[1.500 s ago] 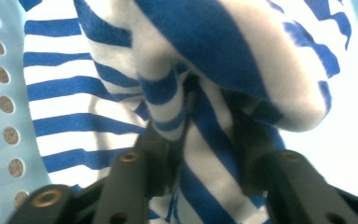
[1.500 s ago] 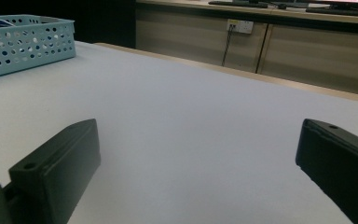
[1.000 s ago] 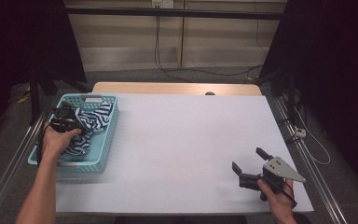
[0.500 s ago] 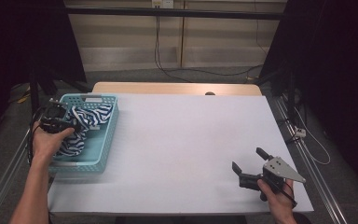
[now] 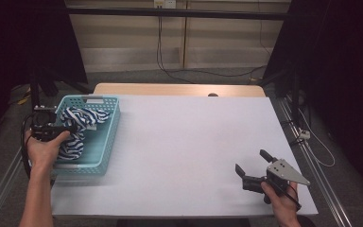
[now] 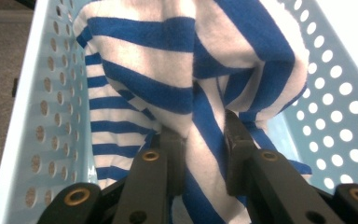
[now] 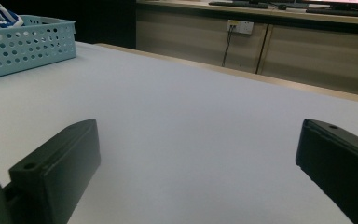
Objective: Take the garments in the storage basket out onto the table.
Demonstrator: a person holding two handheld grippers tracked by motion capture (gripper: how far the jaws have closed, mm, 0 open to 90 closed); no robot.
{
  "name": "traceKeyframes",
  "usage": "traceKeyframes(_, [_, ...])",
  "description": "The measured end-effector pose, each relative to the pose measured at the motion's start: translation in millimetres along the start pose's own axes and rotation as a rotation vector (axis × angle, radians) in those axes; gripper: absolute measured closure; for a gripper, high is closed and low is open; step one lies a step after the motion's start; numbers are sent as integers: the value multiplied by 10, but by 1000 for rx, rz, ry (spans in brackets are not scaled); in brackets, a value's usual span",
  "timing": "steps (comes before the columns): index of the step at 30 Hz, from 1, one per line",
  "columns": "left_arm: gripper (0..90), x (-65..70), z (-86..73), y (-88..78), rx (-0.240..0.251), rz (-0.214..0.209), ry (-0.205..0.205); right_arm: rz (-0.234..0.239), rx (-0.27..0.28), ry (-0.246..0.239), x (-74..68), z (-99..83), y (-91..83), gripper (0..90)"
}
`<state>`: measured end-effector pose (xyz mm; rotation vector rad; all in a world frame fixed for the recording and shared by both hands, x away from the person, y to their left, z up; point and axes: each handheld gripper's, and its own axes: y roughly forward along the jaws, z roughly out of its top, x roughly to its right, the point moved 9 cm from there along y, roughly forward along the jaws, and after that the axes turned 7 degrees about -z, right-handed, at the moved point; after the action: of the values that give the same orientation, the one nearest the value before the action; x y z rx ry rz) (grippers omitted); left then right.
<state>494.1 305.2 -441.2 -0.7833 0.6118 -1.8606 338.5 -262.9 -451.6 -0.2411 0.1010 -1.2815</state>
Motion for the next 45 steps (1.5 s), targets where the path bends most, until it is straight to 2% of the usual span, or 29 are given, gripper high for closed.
traceKeyframes(3, [750, 20, -9, -18, 21, 22, 17, 1, 1, 4, -2, 1, 3, 0])
traceKeyframes(4, [749, 43, 5, -28, 36, 8, 13, 0, 1, 2, 1, 1, 8, 0])
traceKeyframes(6, [750, 52, 10, -46, 24, 18, 28, 1, 1, 2, -1, 2, 9, 0])
traceKeyframes(7, [750, 86, 33, -49, 56, 6, 20, 2, 1, 1, -5, 2, 4, 0])
traceKeyframes(9, [750, 84, 35, -50, 61, 8, 26, 2, 1, 1, -3, 2, -1, 0])
traceKeyframes(10, [750, 96, 50, -65, 86, -1, 35, 4, 4, 2, -3, 5, -2, 0])
traceKeyframes(11, [749, 96, 50, -65, 86, -1, 35, 4, 4, 2, -3, 5, -2, 0])
traceKeyframes(12, [749, 113, 78, -97, 124, -9, 51, 4, 3, 0, -1, 3, -6, 0])
traceKeyframes(14, [750, 122, 86, -117, 137, -16, 57, 5, 4, -1, -2, 3, -7, 0])
traceKeyframes(15, [749, 122, 94, -143, 147, -1, 61, 6, 4, 0, -3, 4, -7, 0])
traceKeyframes(16, [749, 138, 107, -153, 167, -16, 60, 5, 4, 0, -3, 4, -7, 0])
traceKeyframes(18, [749, 138, 125, -186, 188, -4, 63, 6, 4, -1, -3, 4, -8, 0])
traceKeyframes(21, [749, 153, 152, -216, 225, -8, 72, 6, 5, -2, -6, 5, -11, 0])
traceKeyframes(22, [749, 147, 162, -225, 232, -7, 87, 6, 5, 0, -6, 4, -13, 0])
traceKeyframes(24, [749, 168, 177, -237, 259, -11, 81, 5, 4, 0, -6, 4, -13, 0])
traceKeyframes(25, [749, 156, 201, -253, 276, -2, 105, 5, 5, 0, -7, 4, -13, 0])
traceKeyframes(26, [749, 191, 207, -268, 290, -16, 92, 6, 6, -1, -7, 6, -12, 0])
traceKeyframes(27, [749, 189, 213, -279, 291, -13, 109, 6, 7, -1, -8, 7, -12, 0])
traceKeyframes(29, [749, 203, 226, -286, 303, -17, 112, 4, 6, -1, -8, 6, -14, 0])
traceKeyframes(30, [749, 193, 234, -297, 306, -5, 126, 3, 6, -1, -7, 8, -16, 0])
traceKeyframes(32, [749, 211, 246, -314, 323, -14, 130, 7, 9, 1, -9, 9, -15, 0])
traceKeyframes(33, [749, 241, 245, -332, 336, -28, 114, 6, 9, 1, -8, 9, -15, 0])
traceKeyframes(35, [749, 234, 249, -348, 340, -19, 125, 7, 9, 2, -9, 10, -16, 0])
traceKeyframes(38, [749, 234, 290, -387, 385, -20, 140, 8, 9, 1, -9, 9, -15, 0])
traceKeyframes(39, [749, 248, 290, -396, 395, -26, 123, 7, 9, 4, -9, 10, -15, 0])
traceKeyframes(42, [749, 241, 320, -431, 430, -17, 124, 7, 10, 4, -9, 10, -15, 0])
traceKeyframes(45, [749, 265, 349, -480, 463, -26, 134, 8, 10, 2, -10, 10, -15, 0])
